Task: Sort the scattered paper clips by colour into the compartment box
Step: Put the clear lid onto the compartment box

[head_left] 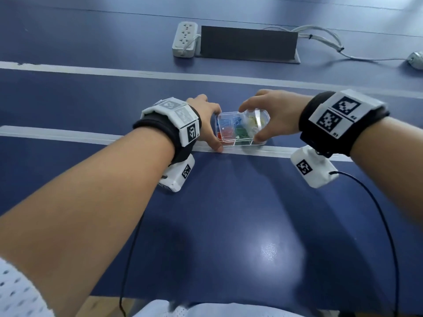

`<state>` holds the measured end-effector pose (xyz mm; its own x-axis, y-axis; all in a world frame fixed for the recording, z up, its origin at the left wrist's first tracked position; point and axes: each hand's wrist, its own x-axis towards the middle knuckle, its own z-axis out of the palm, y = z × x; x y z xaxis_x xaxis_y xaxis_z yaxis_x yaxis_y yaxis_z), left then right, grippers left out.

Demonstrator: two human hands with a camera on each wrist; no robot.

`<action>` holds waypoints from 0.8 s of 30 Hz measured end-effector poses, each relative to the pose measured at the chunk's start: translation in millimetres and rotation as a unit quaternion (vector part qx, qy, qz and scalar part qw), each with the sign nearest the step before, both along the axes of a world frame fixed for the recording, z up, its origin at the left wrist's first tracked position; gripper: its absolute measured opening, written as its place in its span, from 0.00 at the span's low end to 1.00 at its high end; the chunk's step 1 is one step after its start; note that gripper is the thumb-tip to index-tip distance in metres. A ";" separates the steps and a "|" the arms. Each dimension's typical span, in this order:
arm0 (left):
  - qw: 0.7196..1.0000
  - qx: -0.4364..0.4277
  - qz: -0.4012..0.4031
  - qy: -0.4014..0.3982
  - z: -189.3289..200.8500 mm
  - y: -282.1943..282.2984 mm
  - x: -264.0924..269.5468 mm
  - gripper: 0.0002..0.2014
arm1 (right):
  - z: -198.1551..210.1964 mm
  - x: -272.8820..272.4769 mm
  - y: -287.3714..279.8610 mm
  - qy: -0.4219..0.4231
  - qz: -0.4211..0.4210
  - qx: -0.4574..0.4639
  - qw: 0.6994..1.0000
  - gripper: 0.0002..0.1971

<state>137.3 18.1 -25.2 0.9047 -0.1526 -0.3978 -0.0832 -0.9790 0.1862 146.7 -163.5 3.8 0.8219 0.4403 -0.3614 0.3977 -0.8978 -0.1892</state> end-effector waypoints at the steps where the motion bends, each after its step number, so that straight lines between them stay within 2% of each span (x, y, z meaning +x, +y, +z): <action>1: 1.000 -0.003 0.001 -0.001 -0.2 0.1 0.0 0.41 | -1.0 0.3 2.0 -0.002 0.001 0.001 1.000 0.36; 9: 1.000 -0.023 0.008 -0.004 -1.8 2.8 1.0 0.39 | -5.0 -0.3 -1.1 0.001 -0.012 0.002 1.000 0.36; 14: 1.000 -0.018 0.007 -0.001 0.9 1.8 1.2 0.38 | -5.3 2.1 5.2 -0.008 0.015 -0.018 1.000 0.37; 19: 1.000 -0.019 0.007 0.002 1.9 3.2 1.1 0.40 | -5.0 2.3 8.7 -0.017 0.035 -0.039 0.998 0.35; 22: 0.999 -0.045 0.002 0.006 2.7 4.2 1.2 0.45 | -4.6 2.4 9.5 -0.015 0.034 -0.047 0.998 0.36; 24: 0.998 -0.062 -0.002 0.007 2.8 6.2 0.8 0.45 | -4.3 2.7 10.5 -0.016 0.032 -0.053 0.998 0.37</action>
